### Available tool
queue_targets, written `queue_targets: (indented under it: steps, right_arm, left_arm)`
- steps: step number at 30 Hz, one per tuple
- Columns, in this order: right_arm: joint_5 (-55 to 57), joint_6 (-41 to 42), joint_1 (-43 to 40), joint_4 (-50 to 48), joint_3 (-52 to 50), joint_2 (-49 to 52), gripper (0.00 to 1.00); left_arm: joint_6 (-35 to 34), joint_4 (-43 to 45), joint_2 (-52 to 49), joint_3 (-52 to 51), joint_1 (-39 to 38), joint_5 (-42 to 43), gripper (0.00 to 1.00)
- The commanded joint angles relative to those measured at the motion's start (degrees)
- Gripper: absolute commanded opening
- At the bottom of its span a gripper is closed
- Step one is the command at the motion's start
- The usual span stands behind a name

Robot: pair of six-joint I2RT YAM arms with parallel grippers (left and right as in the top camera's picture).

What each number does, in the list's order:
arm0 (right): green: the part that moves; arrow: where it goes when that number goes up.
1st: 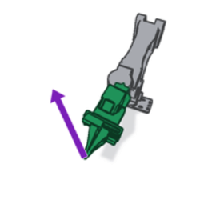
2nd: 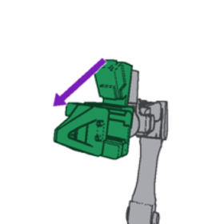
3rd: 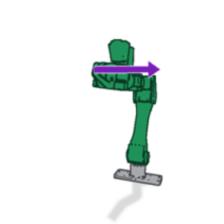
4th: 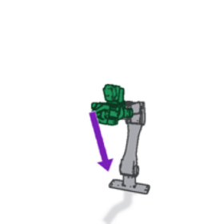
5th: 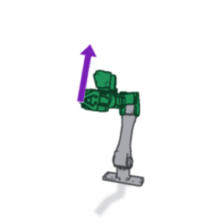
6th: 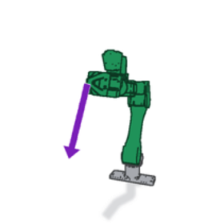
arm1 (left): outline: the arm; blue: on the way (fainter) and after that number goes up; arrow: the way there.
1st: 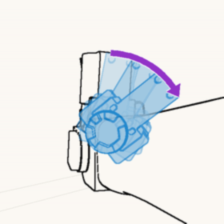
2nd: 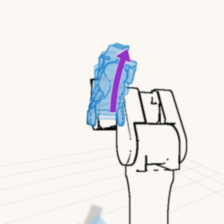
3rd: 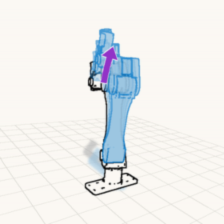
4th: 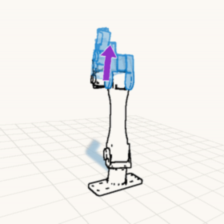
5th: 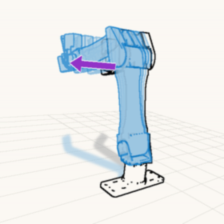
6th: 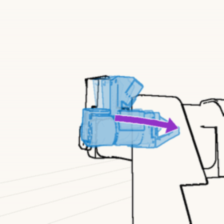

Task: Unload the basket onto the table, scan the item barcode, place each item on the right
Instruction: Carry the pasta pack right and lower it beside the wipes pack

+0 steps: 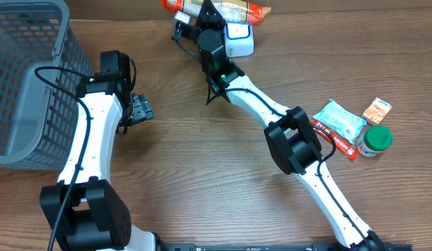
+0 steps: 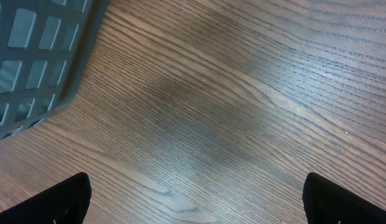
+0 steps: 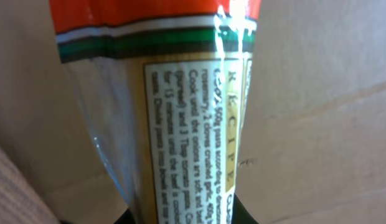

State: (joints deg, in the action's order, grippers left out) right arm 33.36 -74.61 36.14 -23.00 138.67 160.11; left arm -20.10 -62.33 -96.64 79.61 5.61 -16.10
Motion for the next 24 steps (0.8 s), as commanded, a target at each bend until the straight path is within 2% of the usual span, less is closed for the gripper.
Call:
queue_targets:
  steps: [1,2,5,9,12,15,17,21,24]
  right_arm:
    - [5.33,7.37,0.15,4.66,1.95,-11.41,0.03]
    - [6.93,11.98,-0.17,12.39,1.95,-15.28,0.03]
    - [9.09,19.80,-0.33,22.75,1.95,-21.05,0.03]
    - [16.46,35.54,-0.13,38.58,1.95,-29.07,0.03]
    - [15.93,50.60,-0.13,58.93,1.95,-34.80,0.03]
    - [4.92,62.34,-1.88,78.25,1.95,-38.82,0.04]
    - [-7.89,67.19,-4.44,89.22,1.95,-40.04,0.04]
    - [-28.61,69.11,-10.95,104.45,1.16,-39.58,0.04]
    - [-37.24,69.11,-15.65,109.68,-2.80,-39.28,0.04]
  left_arm:
    - [1.27,0.02,1.11,1.01,-0.39,-0.37,1.00]
    - [1.27,0.02,1.11,1.01,-0.39,-0.37,1.00]
    - [1.27,0.00,1.11,1.01,-0.39,-0.37,1.00]
    - [1.27,0.00,1.11,1.01,-0.39,-0.37,1.00]
    - [1.27,0.00,1.11,1.01,-0.39,-0.37,1.00]
    - [1.27,0.00,1.11,1.01,-0.39,-0.37,1.00]
    - [1.27,0.00,1.11,1.01,-0.39,-0.37,1.00]
    - [1.27,0.00,1.11,1.01,-0.39,-0.37,1.00]
    - [1.27,0.02,1.11,1.01,-0.39,-0.37,1.00]
